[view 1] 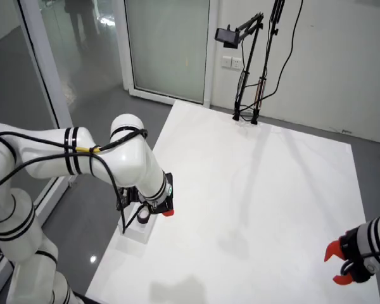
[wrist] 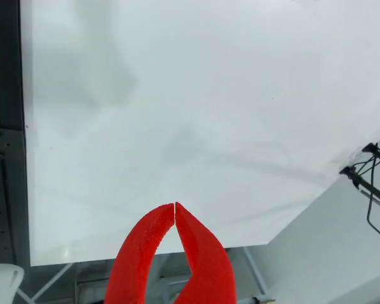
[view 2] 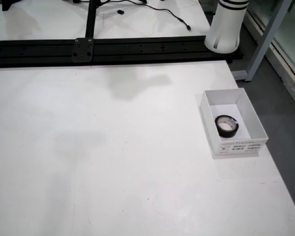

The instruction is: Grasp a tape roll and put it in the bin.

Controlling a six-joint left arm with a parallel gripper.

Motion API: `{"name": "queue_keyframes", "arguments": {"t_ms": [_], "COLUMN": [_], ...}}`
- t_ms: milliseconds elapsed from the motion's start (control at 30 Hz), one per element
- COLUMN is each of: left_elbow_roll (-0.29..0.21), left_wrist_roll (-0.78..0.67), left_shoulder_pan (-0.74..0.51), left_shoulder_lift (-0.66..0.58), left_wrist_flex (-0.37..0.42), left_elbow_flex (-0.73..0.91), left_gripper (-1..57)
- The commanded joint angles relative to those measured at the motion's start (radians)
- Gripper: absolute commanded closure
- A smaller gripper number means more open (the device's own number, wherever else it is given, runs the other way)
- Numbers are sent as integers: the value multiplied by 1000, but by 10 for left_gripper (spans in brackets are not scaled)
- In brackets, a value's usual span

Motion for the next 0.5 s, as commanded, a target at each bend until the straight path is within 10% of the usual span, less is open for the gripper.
{"name": "queue_keyframes", "arguments": {"t_ms": [33,500], "left_elbow_roll": [1,1], "left_wrist_roll": [0,0], "left_shoulder_pan": [-28,-2], "left_shoulder_lift": [0,0], "left_wrist_flex": [0,0], "left_elbow_flex": [0,0], "left_gripper": [569,569]}}
